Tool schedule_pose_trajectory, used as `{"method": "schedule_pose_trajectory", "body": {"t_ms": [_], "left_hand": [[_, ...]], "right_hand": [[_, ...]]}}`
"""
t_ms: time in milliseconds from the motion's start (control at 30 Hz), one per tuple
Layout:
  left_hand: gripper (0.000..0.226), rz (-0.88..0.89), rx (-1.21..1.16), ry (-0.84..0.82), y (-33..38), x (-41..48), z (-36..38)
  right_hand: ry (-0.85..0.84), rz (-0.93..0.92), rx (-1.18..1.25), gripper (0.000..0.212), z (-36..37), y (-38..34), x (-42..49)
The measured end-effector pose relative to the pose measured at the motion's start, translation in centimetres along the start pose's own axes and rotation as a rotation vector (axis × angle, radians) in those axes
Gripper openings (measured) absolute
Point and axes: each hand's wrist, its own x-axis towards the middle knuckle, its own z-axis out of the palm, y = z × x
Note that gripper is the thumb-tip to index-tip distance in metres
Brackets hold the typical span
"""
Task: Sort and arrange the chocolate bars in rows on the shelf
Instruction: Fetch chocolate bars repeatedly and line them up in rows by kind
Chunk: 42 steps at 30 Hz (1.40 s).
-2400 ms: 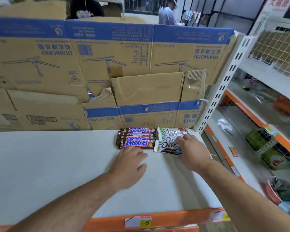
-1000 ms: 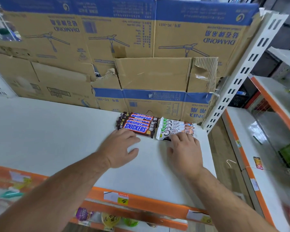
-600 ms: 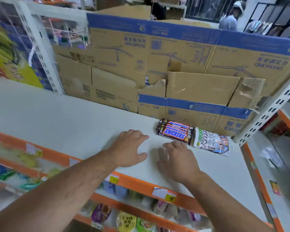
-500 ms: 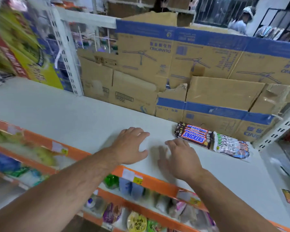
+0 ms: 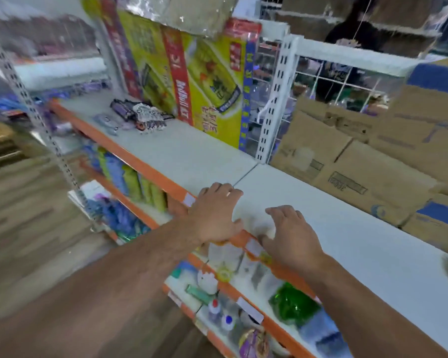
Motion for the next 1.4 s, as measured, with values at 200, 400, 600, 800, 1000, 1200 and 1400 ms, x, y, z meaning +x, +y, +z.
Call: {"method": "schedule_pose_trajectory", "body": {"t_ms": [200, 400, 600, 800, 1000, 1200, 1400], "left_hand": [[0.07, -0.124, -0.027, 0.002, -9.9, 0.9, -0.9], [0.074, -0.206, 0.011, -0.006, -20.4, 5.1, -1.1], [0.077, -0.247, 0.043, -0.06, -30.5, 10.1, -2.8], [0.075, -0.27, 0.069, -0.057, -38.8, 14.0, -3.7], [0.048, -0.193, 0.051, -0.016, -46.5, 17.8, -3.7], [0.049, -0.016, 0.164, 0.035, -55.8, 22.9, -3.2], [0.037, 0.255, 0.091, -0.187, -61.0, 26.9, -5.2]], "right_hand": [[-0.067, -0.108, 0.014, 0.064, 2.2, -7.6, 8.4], [-0.102, -0.172, 0.033, 0.06, 5.2, -13.3, 19.3], [-0.144, -0.198, 0.045, 0.061, 6.4, -18.2, 30.1], [-0.129, -0.256, 0.017, 0.057, 7.6, -23.4, 38.1], [-0.086, -0.243, -0.011, 0.044, 9.8, -28.5, 43.1], [0.002, -0.092, -0.057, 0.047, 12.2, -33.7, 47.0], [0.005, 0.155, -0.132, 0.064, 13.9, -37.5, 49.0]]}}
